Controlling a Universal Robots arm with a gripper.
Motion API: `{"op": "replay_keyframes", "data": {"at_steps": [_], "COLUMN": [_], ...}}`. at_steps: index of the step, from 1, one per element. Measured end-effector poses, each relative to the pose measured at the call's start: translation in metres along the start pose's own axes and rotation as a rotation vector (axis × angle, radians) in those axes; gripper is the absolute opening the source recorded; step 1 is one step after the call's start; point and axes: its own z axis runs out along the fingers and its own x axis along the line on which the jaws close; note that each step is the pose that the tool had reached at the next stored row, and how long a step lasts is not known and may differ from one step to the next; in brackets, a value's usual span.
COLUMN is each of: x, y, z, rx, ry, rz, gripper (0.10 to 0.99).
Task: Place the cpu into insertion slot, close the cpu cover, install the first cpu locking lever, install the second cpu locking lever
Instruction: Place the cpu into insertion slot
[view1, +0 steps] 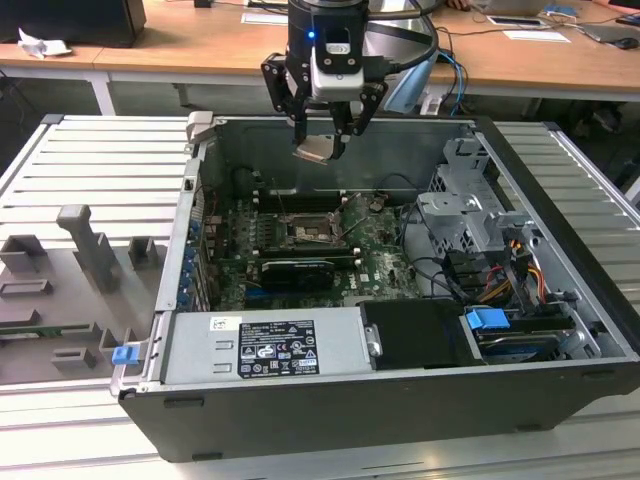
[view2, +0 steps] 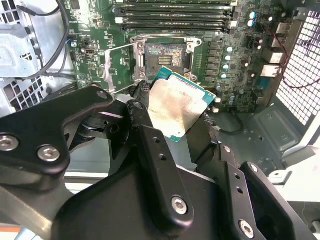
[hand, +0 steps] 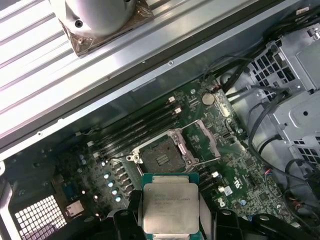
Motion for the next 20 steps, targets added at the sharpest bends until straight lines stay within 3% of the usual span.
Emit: {"op": "replay_keyframes", "data": {"at_steps": [20], "x": [0.0], "y": [-0.0001], "z": [0.0014], "rx": [0.0], "ry": [-0.0042], "rz": [0.061], "gripper": [0.537]}}
